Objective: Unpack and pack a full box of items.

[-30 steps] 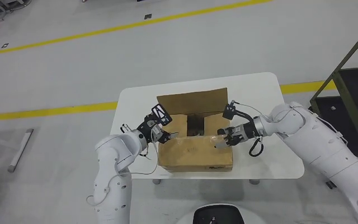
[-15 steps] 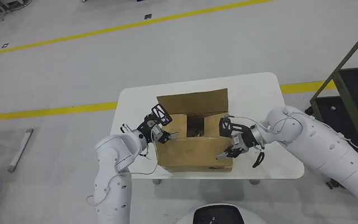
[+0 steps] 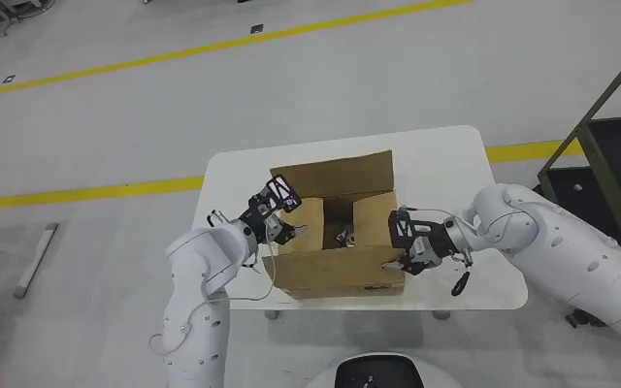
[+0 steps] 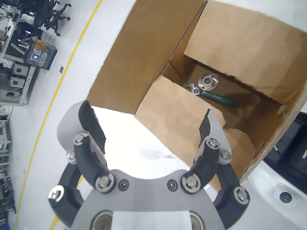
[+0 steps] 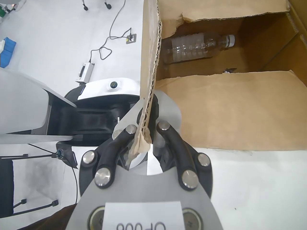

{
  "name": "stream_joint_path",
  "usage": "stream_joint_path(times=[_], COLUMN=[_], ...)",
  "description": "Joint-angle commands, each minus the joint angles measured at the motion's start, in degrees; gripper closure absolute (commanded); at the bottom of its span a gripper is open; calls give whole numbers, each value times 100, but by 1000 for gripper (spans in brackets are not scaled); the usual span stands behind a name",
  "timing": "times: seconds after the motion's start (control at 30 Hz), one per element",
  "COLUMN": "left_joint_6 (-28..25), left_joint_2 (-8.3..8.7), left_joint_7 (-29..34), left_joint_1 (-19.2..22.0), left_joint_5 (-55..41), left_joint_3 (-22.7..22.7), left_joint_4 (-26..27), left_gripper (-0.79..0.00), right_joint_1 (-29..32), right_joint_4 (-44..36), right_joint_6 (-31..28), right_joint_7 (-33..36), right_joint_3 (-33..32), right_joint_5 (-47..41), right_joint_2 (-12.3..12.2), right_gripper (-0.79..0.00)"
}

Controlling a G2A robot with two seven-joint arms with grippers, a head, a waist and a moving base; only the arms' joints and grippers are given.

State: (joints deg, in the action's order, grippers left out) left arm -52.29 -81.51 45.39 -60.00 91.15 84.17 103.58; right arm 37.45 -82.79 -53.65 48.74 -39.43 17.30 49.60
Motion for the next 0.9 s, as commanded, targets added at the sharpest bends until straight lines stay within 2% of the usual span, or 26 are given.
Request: stream_joint_path(times=[0.0,0.3,0.57,0.6,0.67,0.7,0.73,0.87], left_joint_6=[-9,-352,-491,-497,-543,-559,-565,-571], left_joint_2=[19,116,300,329,375,399,423,519], left_joint_7=[23,309,171,164,118,102,96,90], left_joint_1=[4,-69,-169,-171,-193,-201,-212,-249], left_joint_5=[-14,-384,-173,-102,-145,-150,-159,-262], left_joint_3=[-42,-245,-471,-503,-521,-528,-530,-568], left_joint_4=[-3,22,24,50,80,108,127,236], left_gripper=[-785,-785,-785,-785,-785,-785,-785,-785], right_joint_1=[46,233,338,349,370,381,388,460], right_joint_4=[-66,-241,-347,-355,-364,-364,-370,-290], right_joint_6=[-12,-10,15,16,13,11,2,-84], right_joint_7=[-32,-156,-232,-232,-241,-249,-270,-481], right_joint_3=[-38,-190,-299,-308,-327,-342,-365,-581], right_joint_5=[58,183,219,216,184,160,133,-43], right_joint_2=[-18,-86,-127,-131,-139,-144,-150,-207], right_gripper=[0,0,-12,-49,-246,-271,-379,-505])
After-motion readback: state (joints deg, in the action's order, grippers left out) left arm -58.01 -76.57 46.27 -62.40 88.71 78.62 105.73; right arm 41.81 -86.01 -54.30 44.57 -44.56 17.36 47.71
